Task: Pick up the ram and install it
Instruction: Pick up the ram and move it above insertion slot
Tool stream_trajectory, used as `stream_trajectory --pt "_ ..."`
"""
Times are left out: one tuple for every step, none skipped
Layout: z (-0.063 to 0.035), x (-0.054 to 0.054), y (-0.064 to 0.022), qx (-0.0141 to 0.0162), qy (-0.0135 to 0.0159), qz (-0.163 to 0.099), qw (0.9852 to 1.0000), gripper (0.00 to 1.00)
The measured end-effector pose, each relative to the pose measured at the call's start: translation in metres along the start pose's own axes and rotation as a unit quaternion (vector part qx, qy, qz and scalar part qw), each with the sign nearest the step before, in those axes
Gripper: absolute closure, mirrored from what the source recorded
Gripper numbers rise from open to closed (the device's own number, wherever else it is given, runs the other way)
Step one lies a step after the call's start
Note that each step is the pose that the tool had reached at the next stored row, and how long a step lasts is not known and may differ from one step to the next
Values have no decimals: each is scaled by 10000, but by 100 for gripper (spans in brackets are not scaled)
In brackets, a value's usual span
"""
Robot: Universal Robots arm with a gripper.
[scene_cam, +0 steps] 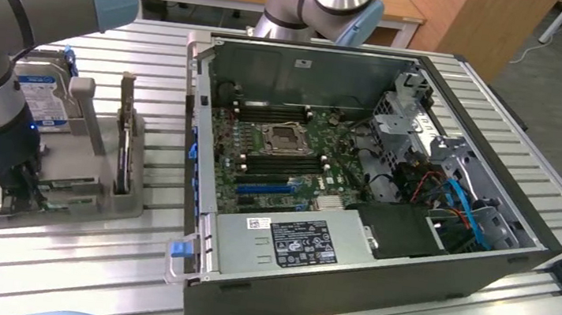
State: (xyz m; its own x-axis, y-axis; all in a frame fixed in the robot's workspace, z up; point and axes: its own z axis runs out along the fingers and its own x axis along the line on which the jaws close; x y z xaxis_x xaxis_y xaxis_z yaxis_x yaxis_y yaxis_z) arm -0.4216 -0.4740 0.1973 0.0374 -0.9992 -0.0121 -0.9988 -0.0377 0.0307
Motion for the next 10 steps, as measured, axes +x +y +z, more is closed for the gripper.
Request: stream_trajectory --pt "0 0 0 1 0 0 10000 88" --pt "0 0 0 0 0 0 10000 88" --pt "0 0 0 0 0 0 10000 88" --pt "1 0 0 0 0 0 10000 88" --pt "1 0 0 0 0 0 10000 88" --pt "1 0 0 0 0 0 10000 88" --pt "1 0 0 0 0 0 10000 88" --pt "1 0 0 0 0 0 10000 88" --pt "1 0 0 0 0 0 10000 88" --pt "1 0 0 0 0 0 10000 88"
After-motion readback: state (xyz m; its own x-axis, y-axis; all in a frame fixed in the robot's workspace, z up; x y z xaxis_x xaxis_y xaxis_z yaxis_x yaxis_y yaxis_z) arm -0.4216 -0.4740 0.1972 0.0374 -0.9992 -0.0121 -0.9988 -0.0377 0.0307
